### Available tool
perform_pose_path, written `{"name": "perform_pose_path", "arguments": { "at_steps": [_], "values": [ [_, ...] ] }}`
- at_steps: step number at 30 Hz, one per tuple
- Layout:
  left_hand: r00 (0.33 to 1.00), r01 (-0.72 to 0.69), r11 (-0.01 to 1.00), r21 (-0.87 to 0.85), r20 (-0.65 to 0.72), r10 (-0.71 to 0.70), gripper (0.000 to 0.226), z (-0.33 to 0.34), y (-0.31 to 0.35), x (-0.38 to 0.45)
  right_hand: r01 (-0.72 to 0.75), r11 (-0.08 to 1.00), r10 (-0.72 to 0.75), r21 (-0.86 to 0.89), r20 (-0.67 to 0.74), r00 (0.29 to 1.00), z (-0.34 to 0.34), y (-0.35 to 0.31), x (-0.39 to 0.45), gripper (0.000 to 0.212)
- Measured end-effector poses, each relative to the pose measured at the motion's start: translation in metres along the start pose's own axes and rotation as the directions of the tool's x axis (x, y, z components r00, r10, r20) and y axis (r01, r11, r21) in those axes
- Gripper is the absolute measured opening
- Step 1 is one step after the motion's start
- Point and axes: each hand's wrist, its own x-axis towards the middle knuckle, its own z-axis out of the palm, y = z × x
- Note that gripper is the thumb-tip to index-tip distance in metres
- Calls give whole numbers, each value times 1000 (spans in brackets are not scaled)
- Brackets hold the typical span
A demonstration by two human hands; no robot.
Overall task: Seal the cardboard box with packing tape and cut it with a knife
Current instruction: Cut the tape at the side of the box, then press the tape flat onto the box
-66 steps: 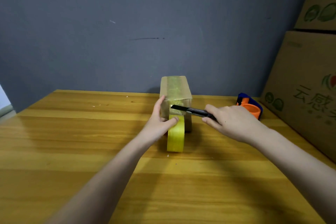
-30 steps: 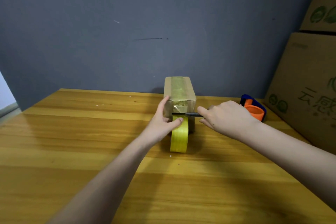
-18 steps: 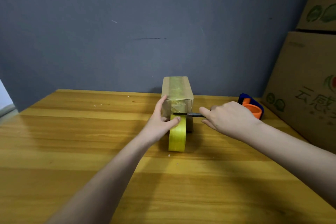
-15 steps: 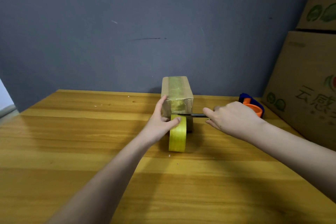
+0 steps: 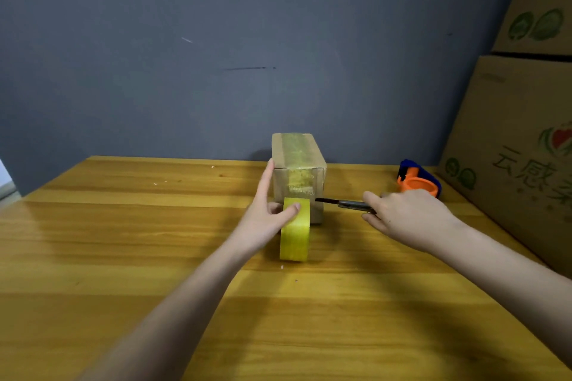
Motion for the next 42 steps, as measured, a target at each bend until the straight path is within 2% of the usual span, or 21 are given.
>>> {"name": "perform_pose_path", "arguments": {
  "at_steps": [3,5,7,9,13,15,17,20,22,24,26,29,32,33,37,40,42],
  "values": [
    [999,7,999,35,-45,-5,93,3,-3,-8,-122,968,116,220,42,992,7,6,-14,30],
    [998,13,1000,21,-58,-12,93,6,-5,-12,-213,891,177,402,126,976,13,8,-24,24],
    [999,11,999,-41,-34,-12,84,10,-7,-15,-290,715,204,637,206,957,18,6,-34,15],
    [1000,16,997,-76,4,-16,74,17,-4,-19,-329,522,228,787,243,943,24,2,-41,12],
    [1000,-13,1000,-10,15,14,63,40,8,-21,-419,184,298,889,356,886,40,-4,-47,15],
    [999,-37,996,85,9,36,62,53,10,-19,-439,65,302,896,402,864,45,-4,-50,21],
    [998,-56,974,218,42,48,65,66,12,-16,-474,91,332,876,422,844,52,-3,-55,36],
    [986,-157,868,472,125,110,67,90,20,-14,-543,247,452,803,401,797,65,-3,-60,44],
    [967,-250,736,629,194,163,68,108,25,-16,-588,319,532,744,373,760,74,-1,-64,41],
    [950,-312,555,771,238,203,68,125,22,-15,-645,384,588,661,364,723,77,0,-68,38],
    [934,-354,406,843,297,197,65,143,19,-14,-680,426,633,597,341,695,79,1,-72,36],
    [917,-393,270,879,351,191,60,167,11,-12,-691,488,650,533,307,696,85,2,-76,38],
    [889,-420,109,901,385,249,62,185,1,-8,-714,527,667,461,296,684,90,0,-80,36],
    [884,-412,83,908,376,277,65,190,-2,-6,-723,542,676,428,290,678,90,-1,-80,35],
    [889,-388,149,909,327,320,76,202,-11,3,-733,583,702,350,238,672,93,-4,-81,35],
    [878,-372,131,919,303,370,71,204,-17,4,-726,619,705,300,196,682,97,-5,-82,35],
    [862,-388,122,913,314,397,66,203,-20,5,-725,596,706,345,205,678,100,-6,-82,35]
  ]
}}
